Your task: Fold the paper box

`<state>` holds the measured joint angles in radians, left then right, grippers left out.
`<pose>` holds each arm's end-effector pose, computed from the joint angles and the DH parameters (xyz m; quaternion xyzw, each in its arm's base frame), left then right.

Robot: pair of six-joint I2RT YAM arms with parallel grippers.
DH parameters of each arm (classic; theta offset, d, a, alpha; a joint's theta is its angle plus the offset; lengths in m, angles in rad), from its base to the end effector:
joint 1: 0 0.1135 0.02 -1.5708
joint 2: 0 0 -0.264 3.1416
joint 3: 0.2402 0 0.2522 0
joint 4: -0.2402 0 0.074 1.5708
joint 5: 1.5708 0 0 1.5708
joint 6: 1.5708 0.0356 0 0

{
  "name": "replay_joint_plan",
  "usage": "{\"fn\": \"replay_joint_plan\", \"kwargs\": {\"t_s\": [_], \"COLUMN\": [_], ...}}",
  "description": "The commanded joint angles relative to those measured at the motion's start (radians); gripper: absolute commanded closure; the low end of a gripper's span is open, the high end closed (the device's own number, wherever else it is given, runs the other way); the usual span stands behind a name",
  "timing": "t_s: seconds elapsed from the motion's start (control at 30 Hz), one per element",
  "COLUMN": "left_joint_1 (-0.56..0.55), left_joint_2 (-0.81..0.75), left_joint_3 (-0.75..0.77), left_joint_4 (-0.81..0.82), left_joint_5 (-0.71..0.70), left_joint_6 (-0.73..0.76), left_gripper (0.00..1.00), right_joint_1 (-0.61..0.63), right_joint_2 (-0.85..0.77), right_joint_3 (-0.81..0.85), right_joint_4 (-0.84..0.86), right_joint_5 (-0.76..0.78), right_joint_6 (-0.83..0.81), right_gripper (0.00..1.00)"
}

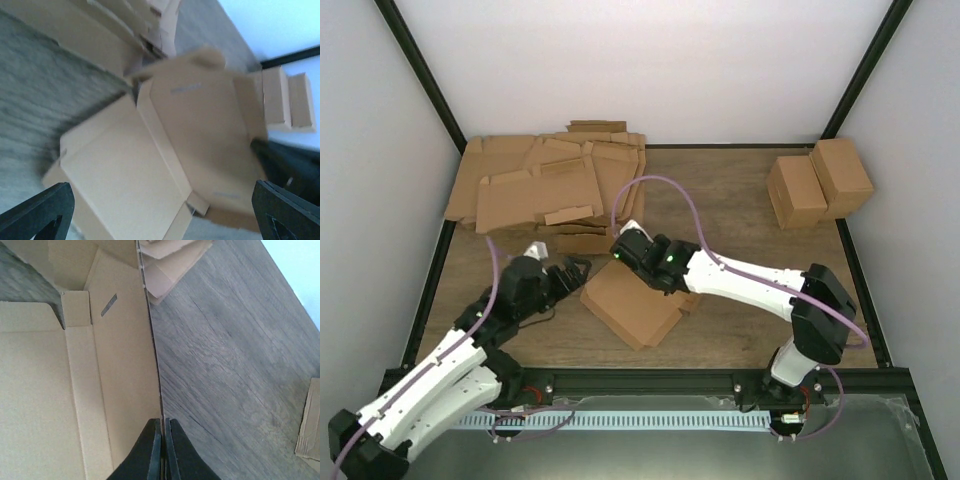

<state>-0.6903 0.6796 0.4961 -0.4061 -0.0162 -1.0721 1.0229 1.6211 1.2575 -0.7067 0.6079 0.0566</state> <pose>0.1218 -0.0999 0.2328 -0.1711 0.8653 -0.3589 0.3053 0.1909 0.2737 0.2556 -0.3638 0.8531 -0.1273 0.3517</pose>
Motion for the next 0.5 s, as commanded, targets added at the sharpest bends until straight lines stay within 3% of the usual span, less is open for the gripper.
{"fn": "replay_joint_plan", "kwargs": {"t_s": [0.0, 0.23, 0.47], "left_joint_1": [0.156, 0.307, 0.326], "left_joint_2": [0.013, 0.184, 0.226], "left_joint_3": [0.103, 0.314, 0.346], "left_joint_4": [-0.064, -0.174, -0.158], "left_joint_5": [0.120, 0.182, 0.174], "left_joint_6": [0.136, 0.309, 0.369], "left_gripper": [0.00, 0.00, 0.00], "right_joint_1": [0.082, 0.211, 0.291], "right_joint_2": [-0.018, -0.032, -0.056], "right_joint_3": [-0.054, -0.121, -0.151], "right_joint_4": [0.061, 0.168, 0.238], "right_joint_5": [0.049, 0.161, 0.186], "right_joint_6": [-0.012, -0.104, -0.153], "right_gripper": [0.98, 0.97, 0.92]}}
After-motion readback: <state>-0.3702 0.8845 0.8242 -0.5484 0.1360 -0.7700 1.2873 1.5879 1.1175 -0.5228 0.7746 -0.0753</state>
